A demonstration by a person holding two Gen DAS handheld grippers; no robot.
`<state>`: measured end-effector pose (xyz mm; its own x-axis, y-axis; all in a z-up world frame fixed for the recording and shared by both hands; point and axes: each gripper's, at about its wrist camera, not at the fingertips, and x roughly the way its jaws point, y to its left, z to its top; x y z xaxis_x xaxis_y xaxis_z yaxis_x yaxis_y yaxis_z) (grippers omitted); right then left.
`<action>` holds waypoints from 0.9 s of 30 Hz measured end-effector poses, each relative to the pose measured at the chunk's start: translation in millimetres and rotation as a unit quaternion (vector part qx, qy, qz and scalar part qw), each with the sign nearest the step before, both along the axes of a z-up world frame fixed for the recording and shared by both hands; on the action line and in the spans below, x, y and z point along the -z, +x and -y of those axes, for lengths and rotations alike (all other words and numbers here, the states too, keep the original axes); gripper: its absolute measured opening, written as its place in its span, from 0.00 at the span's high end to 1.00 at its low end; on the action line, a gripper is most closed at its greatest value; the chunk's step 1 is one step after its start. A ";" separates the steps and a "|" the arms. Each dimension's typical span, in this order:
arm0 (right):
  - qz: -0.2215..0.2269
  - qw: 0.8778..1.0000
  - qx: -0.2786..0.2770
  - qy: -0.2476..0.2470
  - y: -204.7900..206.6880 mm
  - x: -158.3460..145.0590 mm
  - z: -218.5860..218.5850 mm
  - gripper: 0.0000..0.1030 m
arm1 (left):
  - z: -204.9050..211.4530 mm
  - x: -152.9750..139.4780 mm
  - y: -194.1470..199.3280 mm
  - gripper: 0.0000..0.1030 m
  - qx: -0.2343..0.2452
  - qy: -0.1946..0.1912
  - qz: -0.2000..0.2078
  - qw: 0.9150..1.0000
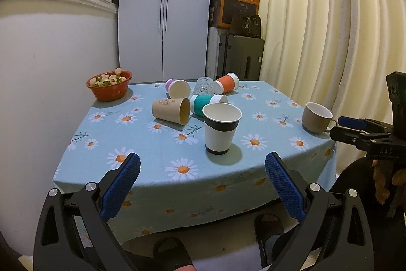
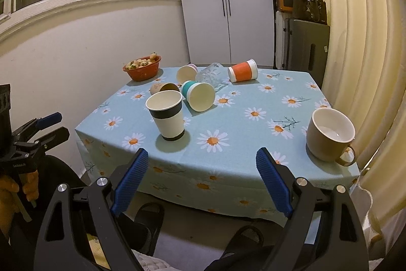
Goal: Flip cup upright
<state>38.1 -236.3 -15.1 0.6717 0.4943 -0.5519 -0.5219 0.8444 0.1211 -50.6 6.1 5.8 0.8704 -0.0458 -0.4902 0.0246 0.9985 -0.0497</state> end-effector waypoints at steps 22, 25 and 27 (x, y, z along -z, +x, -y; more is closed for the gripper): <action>-0.006 1.000 0.008 -0.002 2.2 1.4 2.4 0.17 | -1.6 2.7 4.4 0.07 -0.012 -0.002 -0.010 1.000; -0.005 1.000 0.007 -0.005 2.3 2.8 1.3 0.17 | -1.7 2.8 4.3 0.07 -0.013 0.000 -0.011 1.000; -0.005 1.000 0.008 -0.005 2.3 3.1 1.3 0.17 | -2.2 2.5 4.1 0.07 -0.018 0.001 -0.010 1.000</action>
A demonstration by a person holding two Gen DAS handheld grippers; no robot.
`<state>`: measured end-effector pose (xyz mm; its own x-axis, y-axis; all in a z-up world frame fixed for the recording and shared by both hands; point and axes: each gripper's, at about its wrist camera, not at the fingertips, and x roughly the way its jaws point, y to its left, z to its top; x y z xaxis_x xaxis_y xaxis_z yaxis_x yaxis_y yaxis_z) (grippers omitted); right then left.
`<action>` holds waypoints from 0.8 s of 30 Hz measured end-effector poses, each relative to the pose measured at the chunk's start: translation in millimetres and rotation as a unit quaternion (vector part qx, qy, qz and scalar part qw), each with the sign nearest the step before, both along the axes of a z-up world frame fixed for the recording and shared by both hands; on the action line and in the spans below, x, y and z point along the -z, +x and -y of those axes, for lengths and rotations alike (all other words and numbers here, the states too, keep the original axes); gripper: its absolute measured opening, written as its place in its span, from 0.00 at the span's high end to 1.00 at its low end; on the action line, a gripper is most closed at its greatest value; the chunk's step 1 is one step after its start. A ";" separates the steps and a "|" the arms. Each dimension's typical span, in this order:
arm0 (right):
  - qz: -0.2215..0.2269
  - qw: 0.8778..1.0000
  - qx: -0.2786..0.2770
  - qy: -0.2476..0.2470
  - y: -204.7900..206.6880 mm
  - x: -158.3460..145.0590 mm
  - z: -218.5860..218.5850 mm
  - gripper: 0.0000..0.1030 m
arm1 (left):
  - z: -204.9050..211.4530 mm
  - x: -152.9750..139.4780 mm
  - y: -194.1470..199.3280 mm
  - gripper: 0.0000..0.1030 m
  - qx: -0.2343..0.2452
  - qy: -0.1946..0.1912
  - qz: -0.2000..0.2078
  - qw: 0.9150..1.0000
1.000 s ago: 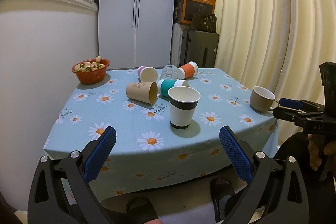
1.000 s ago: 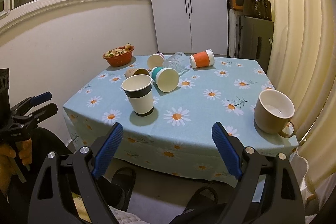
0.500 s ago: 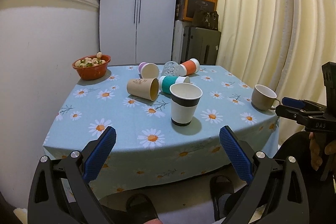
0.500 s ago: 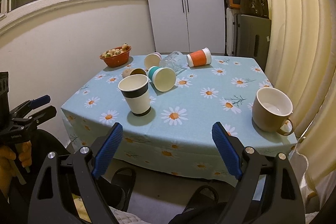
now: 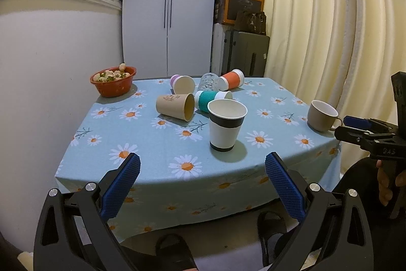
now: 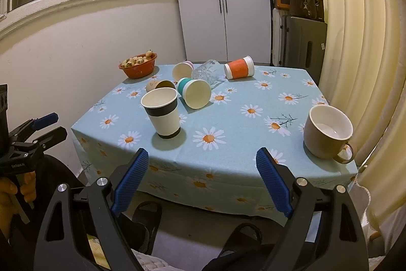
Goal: Flip cup upright
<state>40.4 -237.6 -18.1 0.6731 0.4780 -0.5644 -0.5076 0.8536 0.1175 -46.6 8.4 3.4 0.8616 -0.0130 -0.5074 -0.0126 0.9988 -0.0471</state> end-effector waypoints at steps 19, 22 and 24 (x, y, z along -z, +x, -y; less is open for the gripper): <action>-0.005 1.000 0.001 0.000 1.6 1.8 1.0 0.17 | 0.3 0.6 1.1 0.07 -0.002 0.003 -0.002 1.000; -0.006 1.000 0.001 0.000 1.1 2.8 1.2 0.17 | 0.1 0.7 1.1 0.07 -0.002 0.002 -0.002 1.000; -0.006 1.000 0.001 0.000 1.6 2.6 1.1 0.17 | 0.4 0.8 1.3 0.07 -0.003 0.002 -0.003 1.000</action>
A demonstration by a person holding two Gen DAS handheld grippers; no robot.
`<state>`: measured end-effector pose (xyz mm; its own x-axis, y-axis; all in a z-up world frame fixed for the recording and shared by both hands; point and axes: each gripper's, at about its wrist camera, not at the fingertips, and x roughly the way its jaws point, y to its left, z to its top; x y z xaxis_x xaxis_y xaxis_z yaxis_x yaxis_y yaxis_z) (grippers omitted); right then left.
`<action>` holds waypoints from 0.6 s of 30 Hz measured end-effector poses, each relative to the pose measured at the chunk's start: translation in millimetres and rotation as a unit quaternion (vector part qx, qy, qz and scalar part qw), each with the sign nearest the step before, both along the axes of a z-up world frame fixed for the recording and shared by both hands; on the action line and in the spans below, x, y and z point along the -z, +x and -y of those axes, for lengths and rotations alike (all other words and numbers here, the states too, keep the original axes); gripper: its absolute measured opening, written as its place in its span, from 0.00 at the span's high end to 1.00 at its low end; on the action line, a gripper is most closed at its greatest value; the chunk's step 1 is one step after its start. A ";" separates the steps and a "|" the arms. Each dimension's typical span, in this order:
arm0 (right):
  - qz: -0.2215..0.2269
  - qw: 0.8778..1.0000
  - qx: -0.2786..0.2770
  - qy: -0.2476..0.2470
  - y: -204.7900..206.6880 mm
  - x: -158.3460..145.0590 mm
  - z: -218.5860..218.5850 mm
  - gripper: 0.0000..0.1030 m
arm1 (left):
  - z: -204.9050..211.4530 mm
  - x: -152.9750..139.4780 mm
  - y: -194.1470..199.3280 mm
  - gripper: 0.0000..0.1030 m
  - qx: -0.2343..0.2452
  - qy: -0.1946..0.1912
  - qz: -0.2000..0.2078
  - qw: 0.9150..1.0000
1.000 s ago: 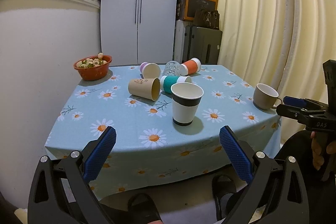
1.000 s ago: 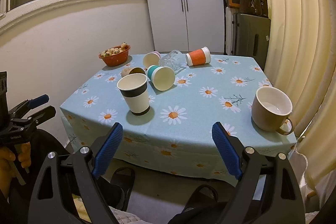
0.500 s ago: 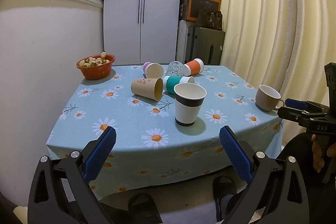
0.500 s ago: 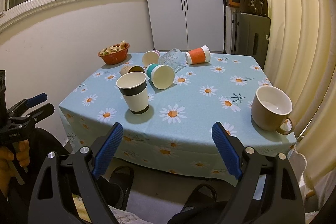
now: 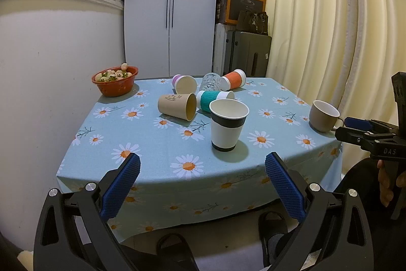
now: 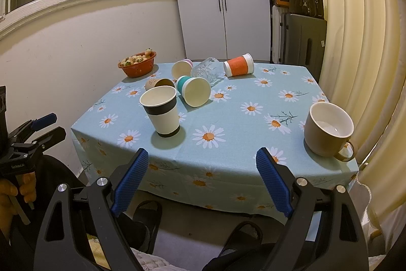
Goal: Flip cup upright
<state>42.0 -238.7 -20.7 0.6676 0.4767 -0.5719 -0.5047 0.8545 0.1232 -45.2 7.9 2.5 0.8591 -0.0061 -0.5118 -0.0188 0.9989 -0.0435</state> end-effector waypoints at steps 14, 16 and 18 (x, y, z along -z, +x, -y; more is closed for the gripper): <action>-0.002 1.000 0.001 -0.001 -0.6 2.2 1.0 0.17 | 1.5 -0.2 -0.1 0.07 -0.001 0.001 -0.001 1.000; -0.002 1.000 0.000 -0.001 -0.1 1.7 0.6 0.17 | 1.6 -0.4 -0.5 0.07 0.000 0.001 0.000 1.000; -0.002 1.000 0.000 -0.001 0.1 1.7 0.5 0.17 | 1.5 -0.2 -0.2 0.07 0.000 0.001 -0.001 1.000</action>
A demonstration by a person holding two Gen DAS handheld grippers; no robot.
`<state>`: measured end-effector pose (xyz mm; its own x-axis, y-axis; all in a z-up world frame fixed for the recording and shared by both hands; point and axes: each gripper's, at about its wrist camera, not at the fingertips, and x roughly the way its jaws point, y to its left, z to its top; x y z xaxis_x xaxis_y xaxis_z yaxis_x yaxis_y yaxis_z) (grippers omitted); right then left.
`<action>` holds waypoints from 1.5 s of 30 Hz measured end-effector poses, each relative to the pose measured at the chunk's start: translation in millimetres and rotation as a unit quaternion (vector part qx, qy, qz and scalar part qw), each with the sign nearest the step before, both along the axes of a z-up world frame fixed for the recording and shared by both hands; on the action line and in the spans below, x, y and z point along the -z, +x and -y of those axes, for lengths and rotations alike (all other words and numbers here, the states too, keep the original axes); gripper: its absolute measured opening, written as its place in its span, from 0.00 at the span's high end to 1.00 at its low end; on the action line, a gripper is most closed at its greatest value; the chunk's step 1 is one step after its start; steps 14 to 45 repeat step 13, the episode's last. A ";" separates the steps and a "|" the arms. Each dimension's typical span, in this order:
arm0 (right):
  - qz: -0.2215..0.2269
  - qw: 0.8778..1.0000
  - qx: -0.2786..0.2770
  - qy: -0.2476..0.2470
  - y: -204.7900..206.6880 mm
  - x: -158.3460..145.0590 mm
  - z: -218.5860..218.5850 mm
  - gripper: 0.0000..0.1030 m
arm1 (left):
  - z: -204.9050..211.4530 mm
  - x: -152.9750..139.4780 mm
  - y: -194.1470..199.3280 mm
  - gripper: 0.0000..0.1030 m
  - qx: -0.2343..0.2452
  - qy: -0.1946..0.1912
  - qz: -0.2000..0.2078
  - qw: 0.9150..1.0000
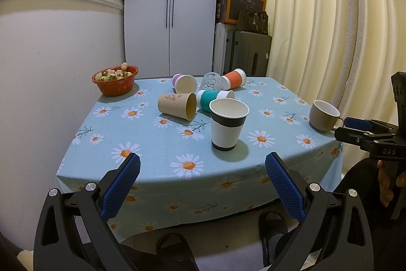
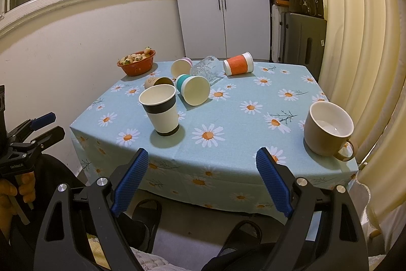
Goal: Flip cup upright
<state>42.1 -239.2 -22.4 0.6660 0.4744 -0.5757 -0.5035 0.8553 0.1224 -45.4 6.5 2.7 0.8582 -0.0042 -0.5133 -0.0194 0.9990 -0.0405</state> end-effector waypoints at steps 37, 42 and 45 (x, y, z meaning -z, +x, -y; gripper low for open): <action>0.000 1.000 0.000 0.000 0.0 0.7 0.6 0.17 | -1.8 -0.7 -0.9 0.07 0.000 -0.004 0.002 1.000; 0.000 1.000 0.000 0.000 0.0 0.7 0.6 0.17 | -1.8 -0.7 -0.9 0.07 0.000 -0.004 0.002 1.000; 0.000 1.000 0.000 0.000 0.0 0.7 0.6 0.17 | -1.8 -0.7 -0.9 0.07 0.000 -0.004 0.002 1.000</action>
